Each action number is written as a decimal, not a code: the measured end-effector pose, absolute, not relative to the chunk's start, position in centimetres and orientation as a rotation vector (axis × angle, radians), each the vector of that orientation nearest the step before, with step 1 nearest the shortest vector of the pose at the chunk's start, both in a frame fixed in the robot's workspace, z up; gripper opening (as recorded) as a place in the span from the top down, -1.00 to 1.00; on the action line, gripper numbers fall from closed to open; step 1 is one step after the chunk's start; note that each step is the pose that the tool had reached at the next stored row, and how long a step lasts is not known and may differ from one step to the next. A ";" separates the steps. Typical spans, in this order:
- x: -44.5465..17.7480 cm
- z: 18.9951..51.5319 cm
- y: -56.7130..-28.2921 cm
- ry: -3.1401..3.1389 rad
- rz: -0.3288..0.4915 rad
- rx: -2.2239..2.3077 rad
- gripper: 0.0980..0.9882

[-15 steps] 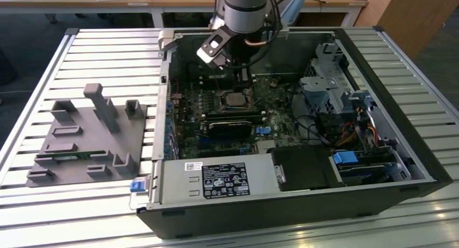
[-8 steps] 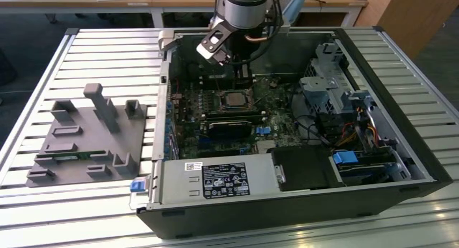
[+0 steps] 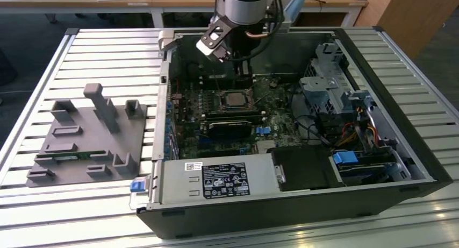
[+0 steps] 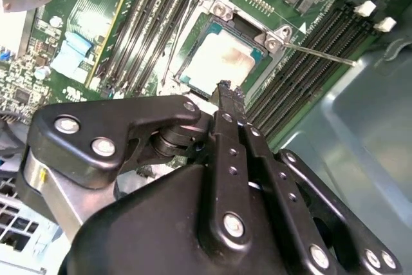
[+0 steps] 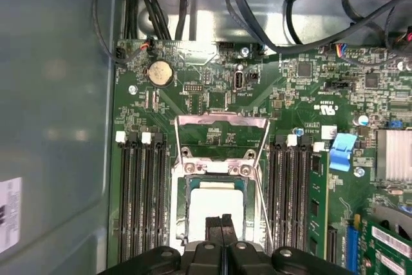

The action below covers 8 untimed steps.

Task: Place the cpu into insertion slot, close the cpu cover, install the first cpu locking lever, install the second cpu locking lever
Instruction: 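Close the cpu cover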

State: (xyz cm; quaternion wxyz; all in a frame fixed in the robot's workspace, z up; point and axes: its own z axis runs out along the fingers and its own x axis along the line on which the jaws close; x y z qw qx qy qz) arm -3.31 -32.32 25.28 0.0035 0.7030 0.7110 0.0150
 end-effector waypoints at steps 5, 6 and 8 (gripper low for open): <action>-3.3 26.3 -32.3 2.229 0.048 2.204 0.98; -3.3 26.3 -32.3 2.230 0.049 2.204 0.98; -3.0 26.3 -32.4 2.230 0.048 2.205 0.98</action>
